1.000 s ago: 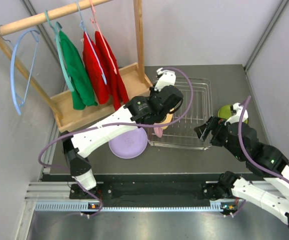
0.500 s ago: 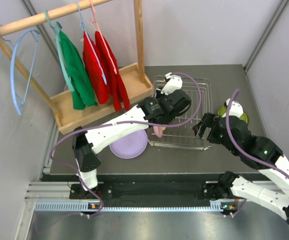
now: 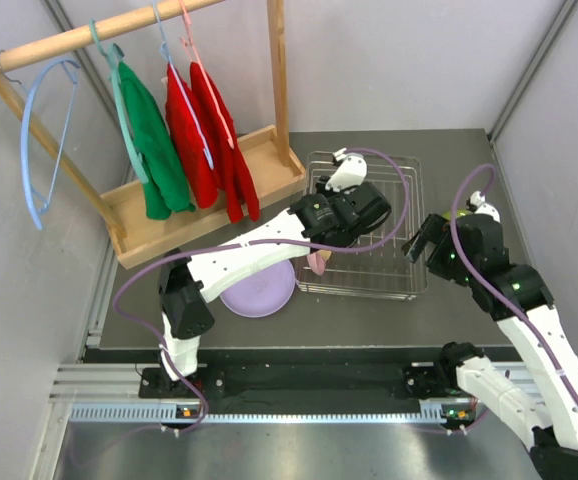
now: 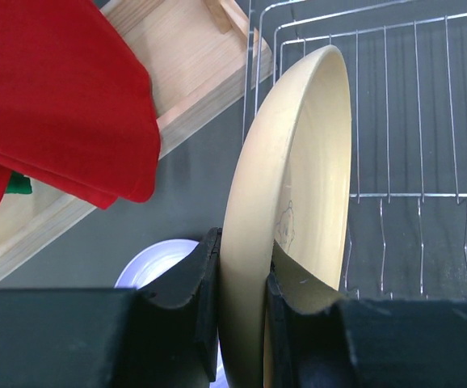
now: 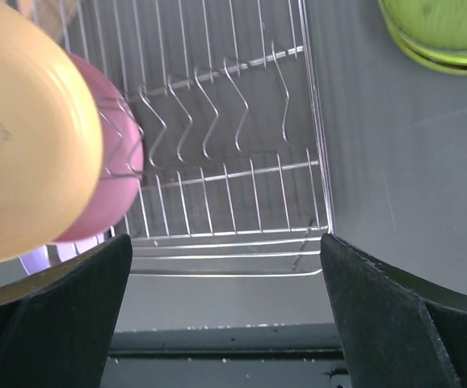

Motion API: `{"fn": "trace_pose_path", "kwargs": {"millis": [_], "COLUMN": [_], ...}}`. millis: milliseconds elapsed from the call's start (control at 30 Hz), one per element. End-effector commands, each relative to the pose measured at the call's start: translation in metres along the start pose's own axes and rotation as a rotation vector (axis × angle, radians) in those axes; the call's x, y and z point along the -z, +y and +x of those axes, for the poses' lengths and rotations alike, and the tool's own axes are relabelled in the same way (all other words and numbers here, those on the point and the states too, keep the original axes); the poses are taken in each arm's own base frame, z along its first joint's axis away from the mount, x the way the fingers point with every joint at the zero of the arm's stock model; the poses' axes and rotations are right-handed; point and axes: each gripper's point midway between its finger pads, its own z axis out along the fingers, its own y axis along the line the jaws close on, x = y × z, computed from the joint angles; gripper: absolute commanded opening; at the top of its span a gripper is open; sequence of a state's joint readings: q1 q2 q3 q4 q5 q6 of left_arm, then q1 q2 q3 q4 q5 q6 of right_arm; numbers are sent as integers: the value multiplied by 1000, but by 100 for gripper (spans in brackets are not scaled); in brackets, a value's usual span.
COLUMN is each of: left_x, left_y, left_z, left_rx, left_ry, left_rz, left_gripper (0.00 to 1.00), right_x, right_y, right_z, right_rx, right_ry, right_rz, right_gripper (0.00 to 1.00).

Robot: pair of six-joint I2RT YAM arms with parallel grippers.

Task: Load the plates into the dish rack
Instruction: Insert the plate into the dish rack.

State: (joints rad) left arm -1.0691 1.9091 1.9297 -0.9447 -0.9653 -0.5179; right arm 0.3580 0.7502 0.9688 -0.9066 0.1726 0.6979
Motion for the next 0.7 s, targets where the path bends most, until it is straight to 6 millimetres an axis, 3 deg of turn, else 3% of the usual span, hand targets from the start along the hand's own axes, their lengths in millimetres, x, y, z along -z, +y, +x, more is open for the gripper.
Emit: {"fn": "trace_pose_path", "kwargs": {"millis": [0,667], "left_x": [9,-11], "left_y": [19,2], "left_z": [-31,-5], "left_rx": [61,2], "left_ry": [-74,-34], "left_rz": [-61,-119], "left_gripper": [0,0], "right_x": [-9,-9], "right_y": [13,10], "right_z": [2,3], "right_rx": [14,14], "right_ry": [39,42], "right_rz": [-94,-94], "right_gripper": [99,99]}}
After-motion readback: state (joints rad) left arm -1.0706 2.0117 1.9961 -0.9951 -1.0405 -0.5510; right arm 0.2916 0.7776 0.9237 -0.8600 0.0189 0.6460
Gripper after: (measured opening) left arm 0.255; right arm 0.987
